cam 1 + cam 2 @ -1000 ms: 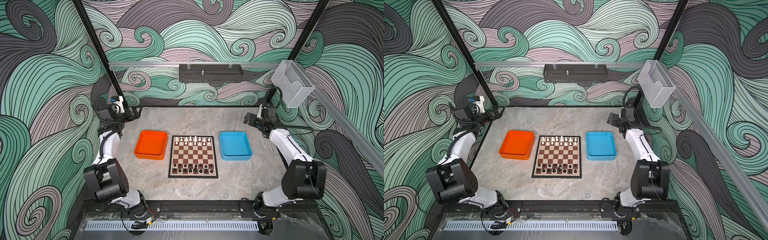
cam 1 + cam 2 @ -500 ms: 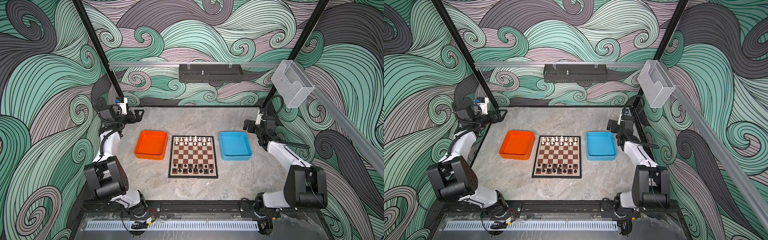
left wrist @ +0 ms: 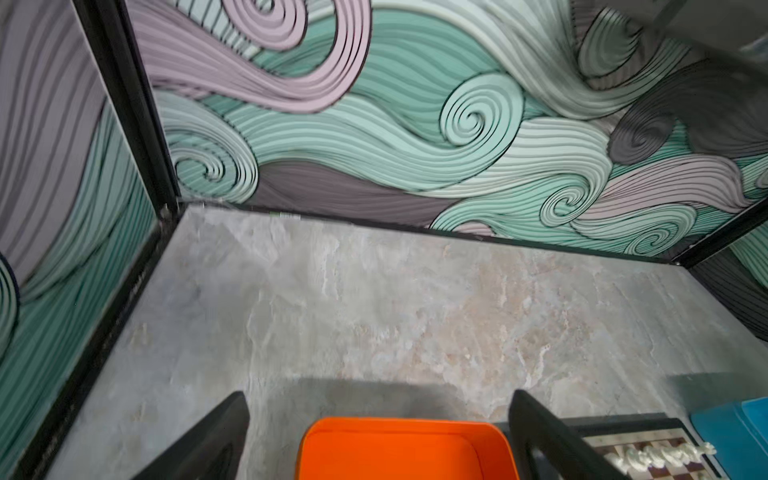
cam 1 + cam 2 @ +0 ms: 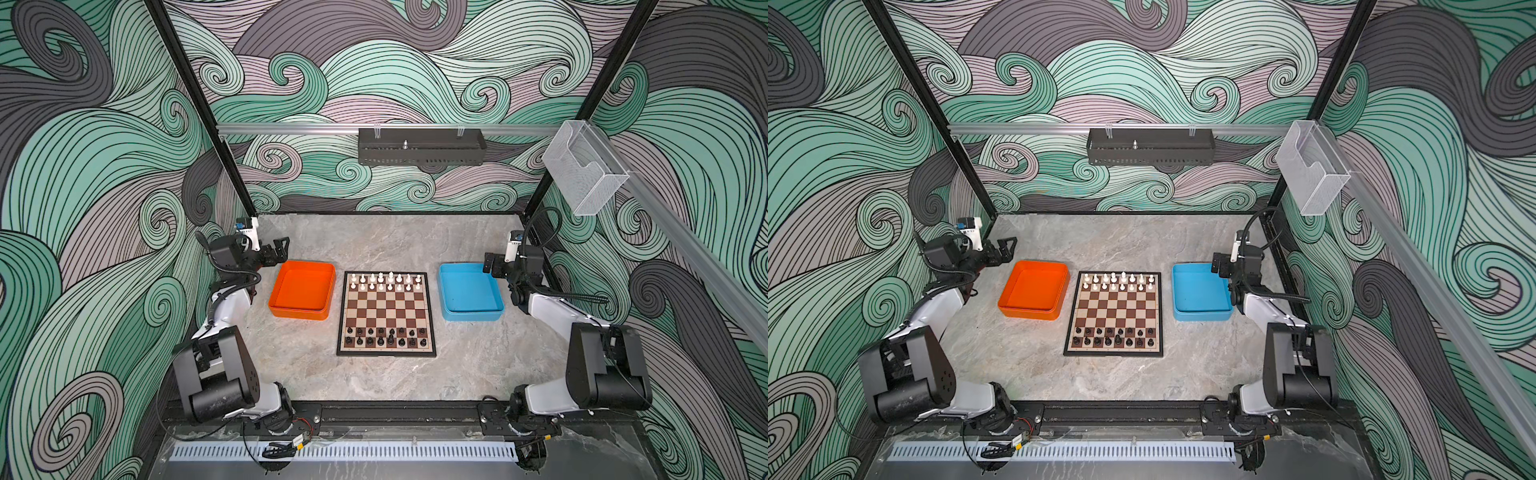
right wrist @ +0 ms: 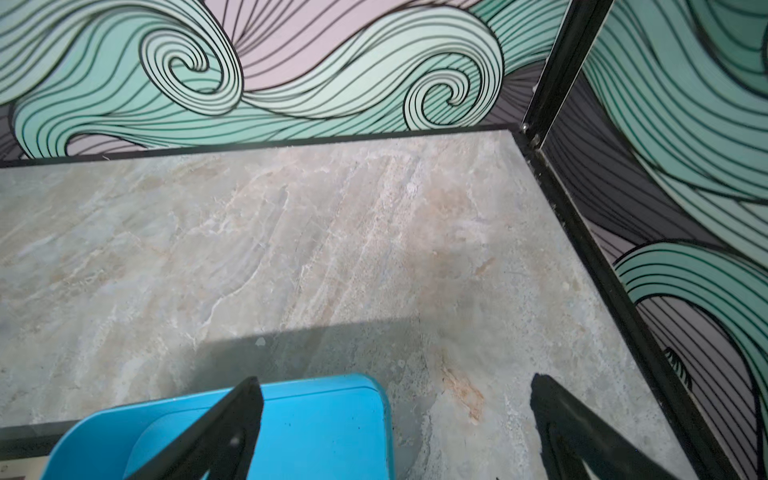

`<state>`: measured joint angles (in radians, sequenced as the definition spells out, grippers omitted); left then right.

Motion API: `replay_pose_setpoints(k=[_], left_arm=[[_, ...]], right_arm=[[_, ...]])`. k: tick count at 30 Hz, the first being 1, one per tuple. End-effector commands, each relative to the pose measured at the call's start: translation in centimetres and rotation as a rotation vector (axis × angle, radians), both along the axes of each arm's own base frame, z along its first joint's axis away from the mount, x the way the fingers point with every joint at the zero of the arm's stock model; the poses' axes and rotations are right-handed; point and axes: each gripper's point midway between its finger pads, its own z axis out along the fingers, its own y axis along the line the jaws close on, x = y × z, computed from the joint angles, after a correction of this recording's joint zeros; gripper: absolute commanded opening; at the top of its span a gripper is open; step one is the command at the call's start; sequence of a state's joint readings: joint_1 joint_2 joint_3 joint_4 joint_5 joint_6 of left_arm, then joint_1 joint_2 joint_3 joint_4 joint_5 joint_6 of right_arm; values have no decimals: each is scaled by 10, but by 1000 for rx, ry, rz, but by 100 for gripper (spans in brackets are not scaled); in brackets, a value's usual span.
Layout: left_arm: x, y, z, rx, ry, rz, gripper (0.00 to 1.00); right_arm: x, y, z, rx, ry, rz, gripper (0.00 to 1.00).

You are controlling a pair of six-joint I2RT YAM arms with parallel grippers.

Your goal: Set up the chess pieces on the board

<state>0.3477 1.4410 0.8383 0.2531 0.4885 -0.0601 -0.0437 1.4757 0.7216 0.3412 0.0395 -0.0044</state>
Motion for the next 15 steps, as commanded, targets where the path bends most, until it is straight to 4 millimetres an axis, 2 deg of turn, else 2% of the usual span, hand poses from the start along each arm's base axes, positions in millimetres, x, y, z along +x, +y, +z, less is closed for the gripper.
replay_pose_setpoints(k=[1,4,5,8,10,11,15], left_arm=[[1,6,-20,78,13,135,99],[-8,5,-46,134,69,175,99],[-9,3,-49,130,61,171,99],[-12,0,-47,127,55,168,99],[-14,-6,-53,127,84,150,99],[-17,-9,-45,139,63,147,99],[-26,-12,-45,141,59,159,99]], right_arm=[[6,4,6,14,-36,19,100],[5,8,6,19,-36,45,100],[4,9,7,18,-45,50,100],[-4,4,9,12,-63,19,100],[-11,1,8,3,-50,6,100],[-15,2,7,-6,-40,8,100],[-22,1,9,-14,-66,3,100]])
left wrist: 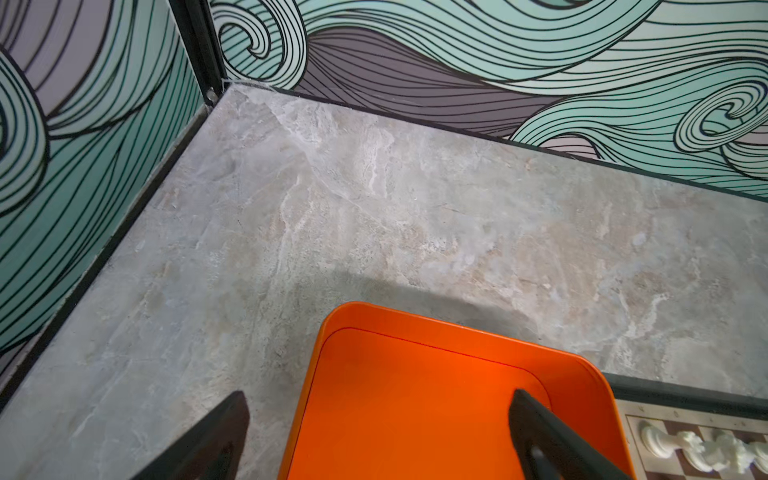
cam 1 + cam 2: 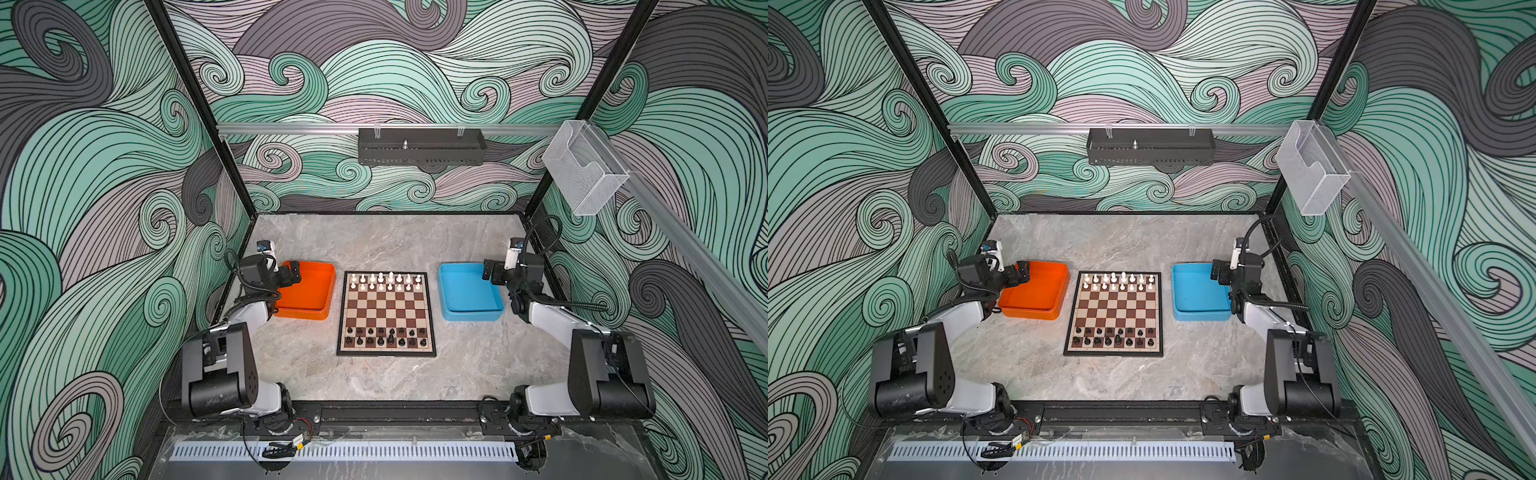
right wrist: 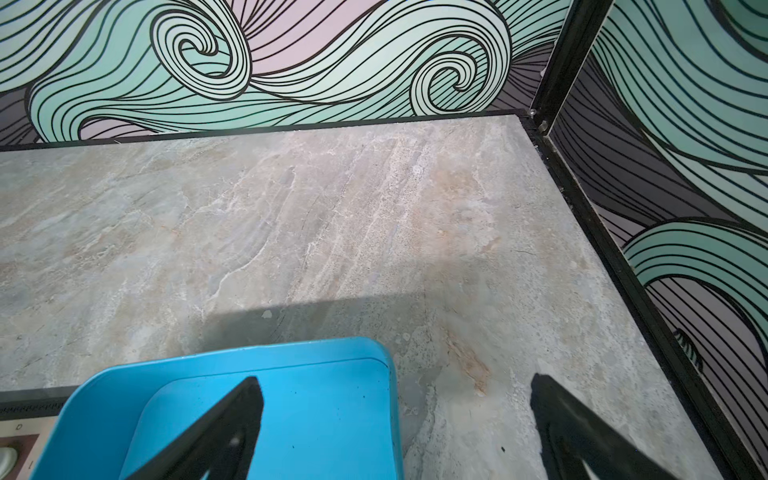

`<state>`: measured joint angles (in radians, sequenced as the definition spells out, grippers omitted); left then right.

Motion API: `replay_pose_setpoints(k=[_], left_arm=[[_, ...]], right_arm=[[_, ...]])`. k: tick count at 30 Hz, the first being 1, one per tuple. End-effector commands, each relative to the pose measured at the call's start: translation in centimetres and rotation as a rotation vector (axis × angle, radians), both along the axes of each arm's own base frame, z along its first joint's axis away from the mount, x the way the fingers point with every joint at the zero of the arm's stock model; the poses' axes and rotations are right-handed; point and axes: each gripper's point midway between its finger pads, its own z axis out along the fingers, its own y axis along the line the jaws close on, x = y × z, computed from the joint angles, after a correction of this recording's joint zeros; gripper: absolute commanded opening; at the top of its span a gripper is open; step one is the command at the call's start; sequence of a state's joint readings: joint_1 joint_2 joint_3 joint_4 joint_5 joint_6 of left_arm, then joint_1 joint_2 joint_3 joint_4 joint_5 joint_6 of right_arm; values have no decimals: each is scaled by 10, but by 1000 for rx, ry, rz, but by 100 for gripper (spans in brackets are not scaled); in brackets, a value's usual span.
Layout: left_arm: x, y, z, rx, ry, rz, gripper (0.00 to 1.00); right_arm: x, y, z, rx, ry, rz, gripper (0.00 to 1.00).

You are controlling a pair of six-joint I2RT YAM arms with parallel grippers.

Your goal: Set up the chess pieces on the board

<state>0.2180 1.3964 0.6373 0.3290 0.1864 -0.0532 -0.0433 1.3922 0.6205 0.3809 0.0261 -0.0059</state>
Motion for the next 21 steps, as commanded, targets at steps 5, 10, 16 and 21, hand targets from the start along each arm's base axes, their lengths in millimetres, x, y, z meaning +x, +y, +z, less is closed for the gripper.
replay_pose_setpoints(k=[5,10,16,21], left_arm=[[-5,-9,11,35,-14,7,99],[-9,-15,-17,66,-8,30,99],[3,-17,-40,59,17,26,99],[3,-19,-42,64,24,16,99]], right_arm=[[-5,2,10,-16,-36,-3,100],[-18,0,-3,-3,-39,-28,100],[-18,8,-18,21,-92,5,100],[-13,24,-22,17,-112,89,100]])
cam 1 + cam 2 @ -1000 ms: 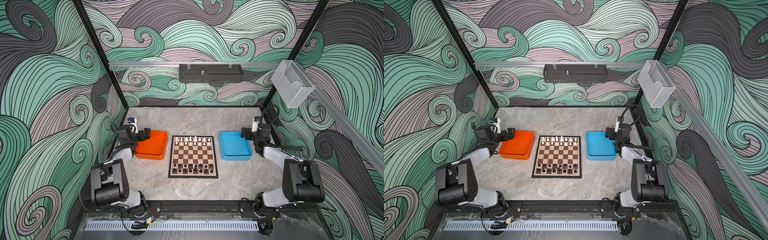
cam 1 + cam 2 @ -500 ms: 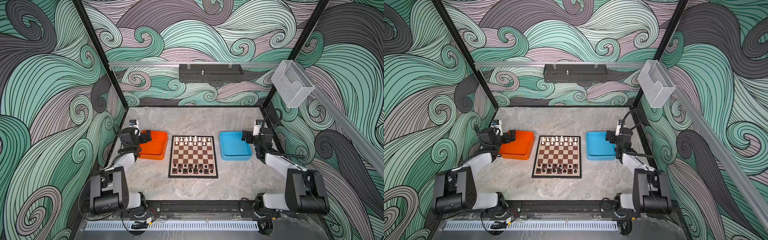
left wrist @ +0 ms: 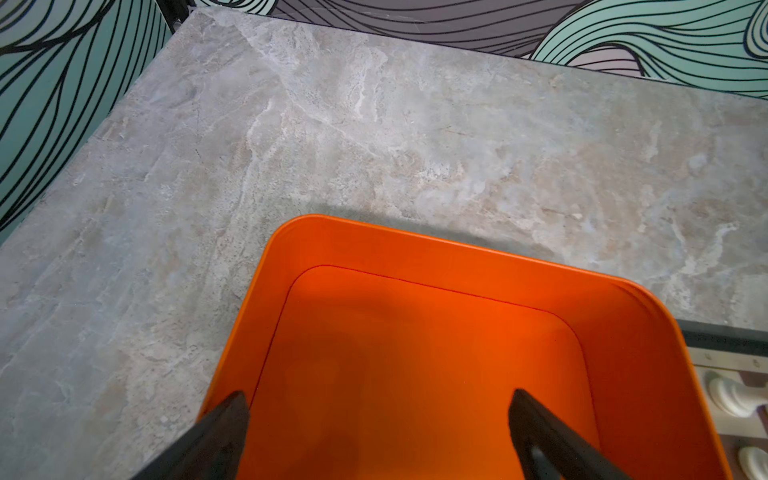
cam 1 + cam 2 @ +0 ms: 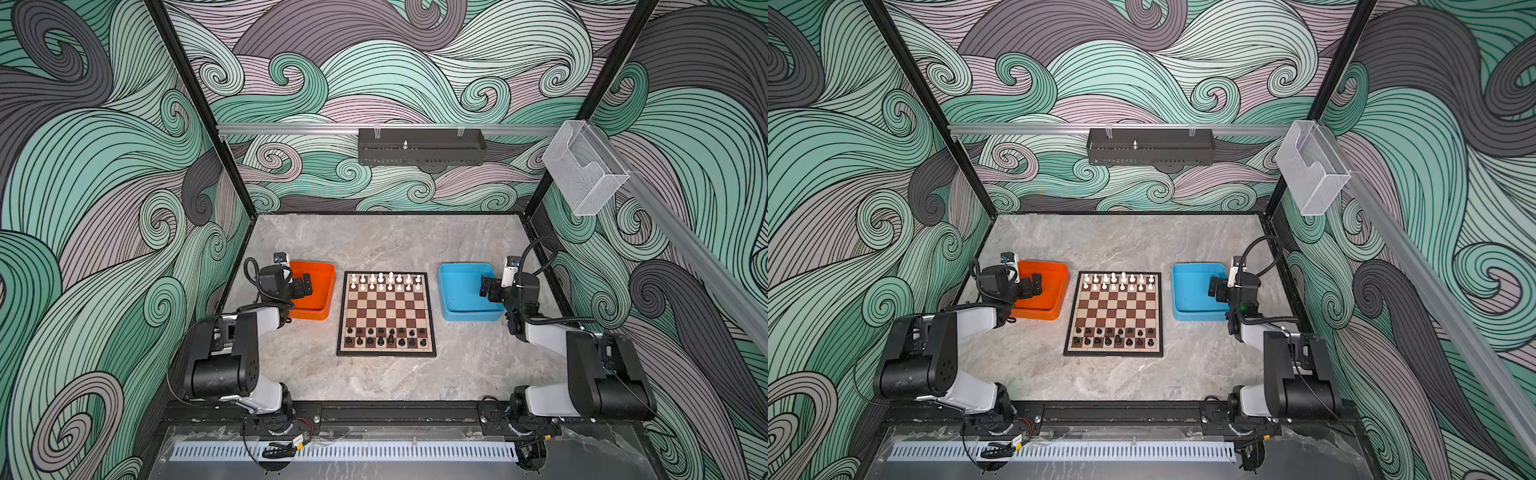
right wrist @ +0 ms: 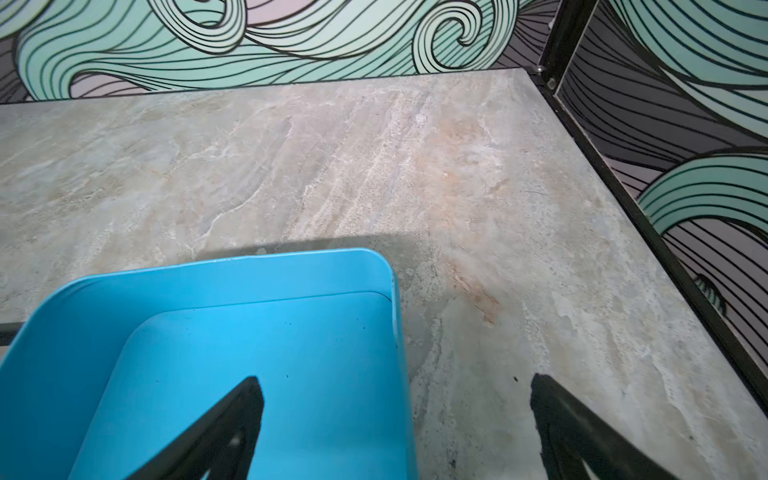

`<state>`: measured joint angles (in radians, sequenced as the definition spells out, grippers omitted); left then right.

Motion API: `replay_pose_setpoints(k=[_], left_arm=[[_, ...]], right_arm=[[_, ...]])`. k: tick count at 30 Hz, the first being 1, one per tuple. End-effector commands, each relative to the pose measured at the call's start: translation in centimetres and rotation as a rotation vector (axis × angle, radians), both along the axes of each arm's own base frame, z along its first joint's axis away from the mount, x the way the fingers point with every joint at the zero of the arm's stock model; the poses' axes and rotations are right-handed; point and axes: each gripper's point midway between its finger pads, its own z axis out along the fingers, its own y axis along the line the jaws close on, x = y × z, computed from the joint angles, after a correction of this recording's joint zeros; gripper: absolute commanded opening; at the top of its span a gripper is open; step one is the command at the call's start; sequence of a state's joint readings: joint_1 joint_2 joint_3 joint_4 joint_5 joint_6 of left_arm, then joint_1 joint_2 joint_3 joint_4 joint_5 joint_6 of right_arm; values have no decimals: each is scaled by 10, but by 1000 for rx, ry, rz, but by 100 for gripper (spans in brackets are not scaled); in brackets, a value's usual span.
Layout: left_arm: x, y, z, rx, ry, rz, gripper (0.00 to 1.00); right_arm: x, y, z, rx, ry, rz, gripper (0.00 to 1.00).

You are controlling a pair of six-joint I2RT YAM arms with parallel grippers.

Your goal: Set up the chess pieces on the board

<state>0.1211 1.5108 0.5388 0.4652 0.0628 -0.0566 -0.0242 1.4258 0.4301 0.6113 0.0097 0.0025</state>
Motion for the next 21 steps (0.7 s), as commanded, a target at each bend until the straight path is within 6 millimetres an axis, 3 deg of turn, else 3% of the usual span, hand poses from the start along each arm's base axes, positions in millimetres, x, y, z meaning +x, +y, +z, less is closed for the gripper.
replay_pose_setpoints(k=[1,3,9,21], left_arm=[[11,-2,15,25,-64,-8,99],[10,-5,14,35,-70,-18,99],[8,-2,11,47,-77,10,99],[4,-7,9,80,-109,0,99]], right_arm=[[9,14,15,-4,-119,63,100],[7,14,5,-11,-142,53,100],[15,22,1,-2,-104,104,100],[13,28,1,-17,-102,140,100]])
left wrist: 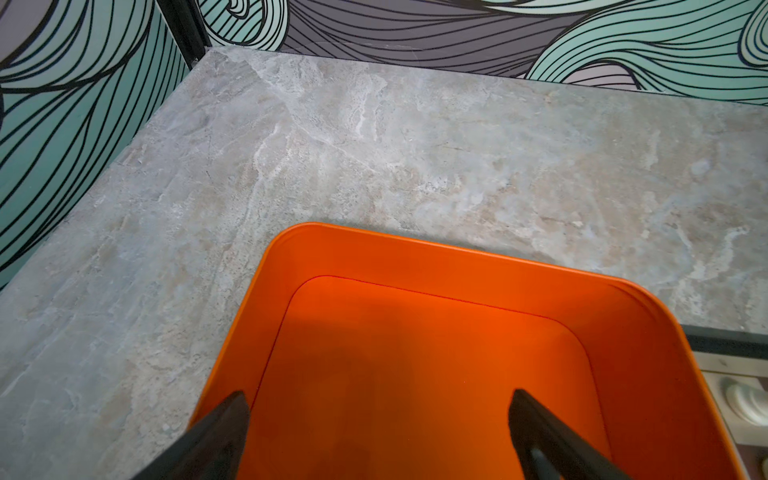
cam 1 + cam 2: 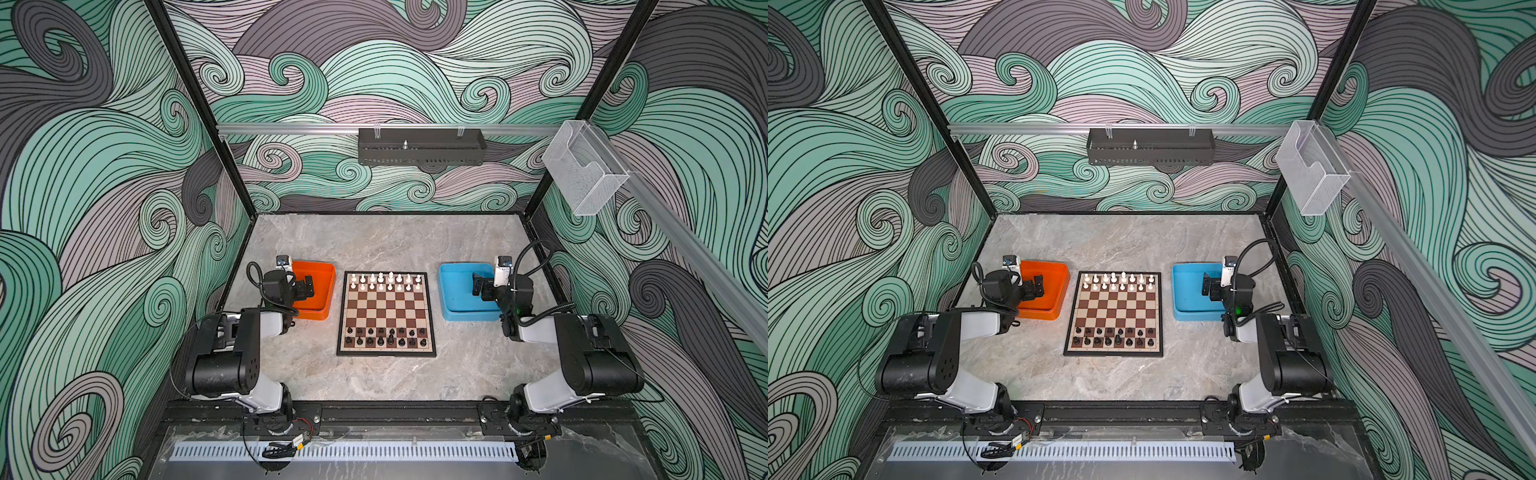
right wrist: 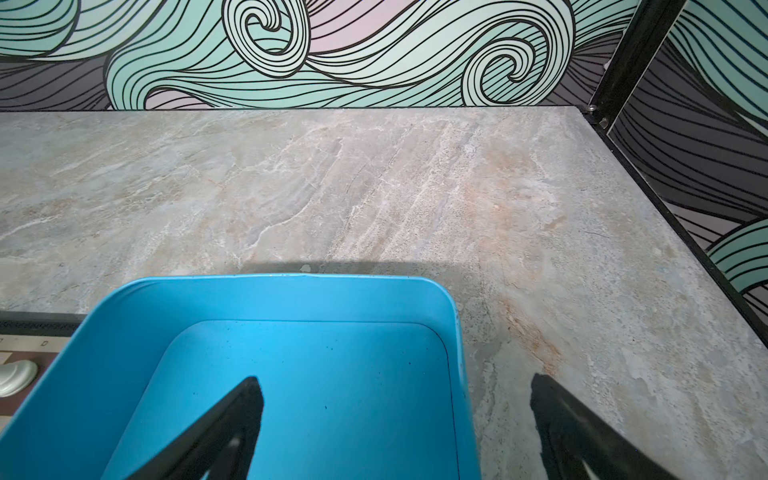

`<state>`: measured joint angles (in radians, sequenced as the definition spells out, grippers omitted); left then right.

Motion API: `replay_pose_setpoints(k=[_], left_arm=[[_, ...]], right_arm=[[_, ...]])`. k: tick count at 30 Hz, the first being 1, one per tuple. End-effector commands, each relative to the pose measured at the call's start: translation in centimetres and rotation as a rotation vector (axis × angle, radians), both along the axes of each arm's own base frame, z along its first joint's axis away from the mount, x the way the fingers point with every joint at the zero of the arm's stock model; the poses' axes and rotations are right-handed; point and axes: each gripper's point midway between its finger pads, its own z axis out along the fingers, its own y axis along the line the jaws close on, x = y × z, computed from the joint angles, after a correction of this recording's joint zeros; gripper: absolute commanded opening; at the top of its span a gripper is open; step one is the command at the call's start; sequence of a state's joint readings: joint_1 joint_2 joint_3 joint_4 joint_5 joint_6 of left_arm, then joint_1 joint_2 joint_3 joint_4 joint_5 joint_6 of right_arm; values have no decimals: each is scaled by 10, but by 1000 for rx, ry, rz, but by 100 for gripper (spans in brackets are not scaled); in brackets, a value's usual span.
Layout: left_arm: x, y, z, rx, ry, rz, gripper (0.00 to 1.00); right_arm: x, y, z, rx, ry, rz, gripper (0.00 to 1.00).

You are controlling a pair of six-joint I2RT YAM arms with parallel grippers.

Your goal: Set up the chess pieces on the board

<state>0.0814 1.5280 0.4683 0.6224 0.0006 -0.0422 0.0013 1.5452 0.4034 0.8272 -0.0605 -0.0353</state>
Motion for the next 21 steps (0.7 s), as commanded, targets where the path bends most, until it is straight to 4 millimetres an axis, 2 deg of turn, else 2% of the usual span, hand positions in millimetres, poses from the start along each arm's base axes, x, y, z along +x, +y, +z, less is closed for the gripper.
replay_pose_setpoints(k=[1,6,21], left_arm=[[4,-5,11,40,-54,-15,99],[6,4,10,35,-38,43,99],[6,5,10,34,-36,46,99]], right_arm=[[1,7,7,-11,-32,36,100],[2,6,7,-8,-28,34,100],[3,1,7,2,-24,7,100]])
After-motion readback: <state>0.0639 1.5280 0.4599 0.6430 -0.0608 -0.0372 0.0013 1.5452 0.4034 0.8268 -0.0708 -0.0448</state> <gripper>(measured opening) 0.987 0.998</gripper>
